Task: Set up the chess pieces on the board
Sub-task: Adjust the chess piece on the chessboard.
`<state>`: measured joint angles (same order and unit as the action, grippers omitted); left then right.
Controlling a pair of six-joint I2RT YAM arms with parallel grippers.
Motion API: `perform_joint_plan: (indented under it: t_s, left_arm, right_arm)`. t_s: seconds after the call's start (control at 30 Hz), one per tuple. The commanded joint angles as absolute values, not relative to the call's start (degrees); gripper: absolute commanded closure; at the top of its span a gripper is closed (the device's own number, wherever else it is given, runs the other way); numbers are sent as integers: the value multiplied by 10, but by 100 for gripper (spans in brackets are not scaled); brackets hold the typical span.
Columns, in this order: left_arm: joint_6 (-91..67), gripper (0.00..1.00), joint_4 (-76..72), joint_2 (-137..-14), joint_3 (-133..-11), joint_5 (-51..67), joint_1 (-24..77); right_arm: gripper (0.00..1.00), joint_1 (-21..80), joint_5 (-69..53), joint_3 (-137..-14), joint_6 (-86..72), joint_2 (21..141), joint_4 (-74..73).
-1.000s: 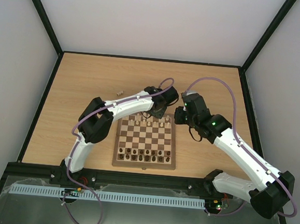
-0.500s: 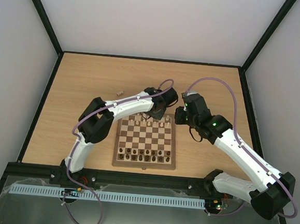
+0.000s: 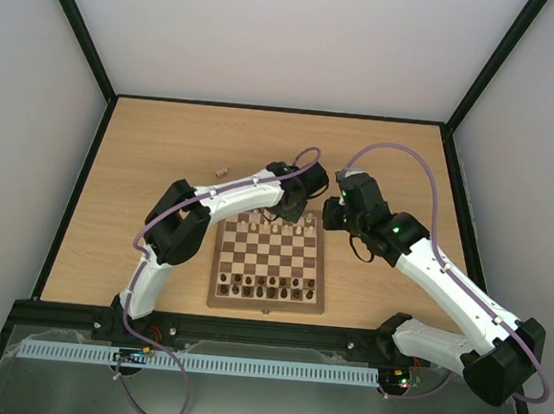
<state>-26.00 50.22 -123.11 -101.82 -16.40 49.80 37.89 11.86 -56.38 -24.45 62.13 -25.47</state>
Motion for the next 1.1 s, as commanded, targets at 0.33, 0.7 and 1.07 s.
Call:
perform_joint_plan:
  t_s: [0.33,0.7,1.07]
  left_arm:
    - [-247,74,500,-1237,-1023,-153,487]
    - [-237,70,506,-1233,-1042,-147,475]
    - [-233,64,470,-1186,-1042,-116,469]
  right_arm:
    - [86,377,116,-561,-238,610,-258]
    - [86,377,122,-563,-237,615,-260]
    - [86,377,117,-572,-236,647,-269]
